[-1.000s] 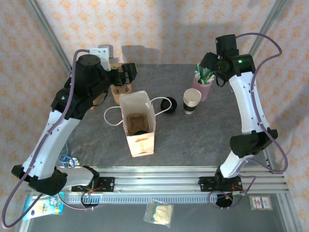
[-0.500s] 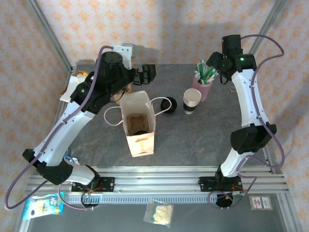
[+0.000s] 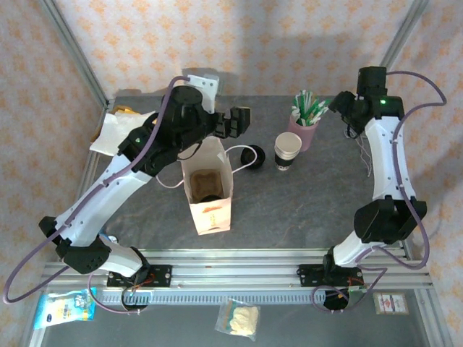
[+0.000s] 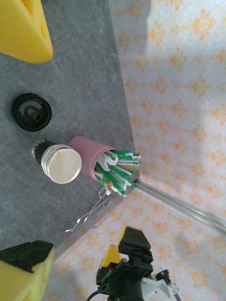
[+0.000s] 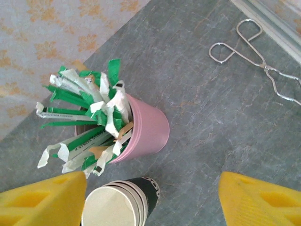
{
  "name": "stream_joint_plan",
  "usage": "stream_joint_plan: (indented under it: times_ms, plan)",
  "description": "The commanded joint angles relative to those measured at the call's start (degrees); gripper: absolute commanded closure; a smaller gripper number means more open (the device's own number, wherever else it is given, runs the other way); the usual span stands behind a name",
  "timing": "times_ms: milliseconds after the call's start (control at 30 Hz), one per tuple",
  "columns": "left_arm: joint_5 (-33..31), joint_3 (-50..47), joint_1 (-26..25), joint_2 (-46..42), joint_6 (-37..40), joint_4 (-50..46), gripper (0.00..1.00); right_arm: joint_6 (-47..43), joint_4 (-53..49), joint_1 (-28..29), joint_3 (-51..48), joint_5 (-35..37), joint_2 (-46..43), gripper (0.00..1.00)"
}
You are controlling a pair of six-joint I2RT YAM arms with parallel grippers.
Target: Pack the takeout coffee
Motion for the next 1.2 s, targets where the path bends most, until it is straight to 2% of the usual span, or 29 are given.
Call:
stream_joint_plan:
  times_ms: [0,133,300,367,500,767,1167]
  plan:
    - [-1.34,1.42,-0.94,0.91,1.92,2.28,0.02,-0.12,2.27,-1.17,-1.35,-2.2,-1.25,0.3]
    - [-1.23,-0.42,-1.11,0.7,2.53,3.88,0.01,0.01,3.39,-1.18,-2.27,-5.35,0.22,0.34]
    - [-1.52,-2.88,-1.08,0.03,3.49,5.44,0.01,0.65,5.04,-0.79,-2.23,-11.63,3.47,0.46]
    - [-1.43,-3.29,-1.12,-0.07,3.68,5.61,0.01,0.79,5.17,0.24,-1.65,-11.7,4.87,0.5]
    - [-1.43,-3.84,-1.05,-0.02,3.95,6.02,0.01,0.89,5.04,2.41,0.38,-10.67,7.99,0.5]
    - [-1.26,-4.37,-1.07,0.05,4.04,6.29,0.01,1.6,6.32,2.78,2.46,-9.07,12.07,0.57]
    - [-0.21,-3.57,-1.05,1.41,4.21,6.26,0.01,0.75,6.61,3.13,3.76,-7.58,15.15,0.79]
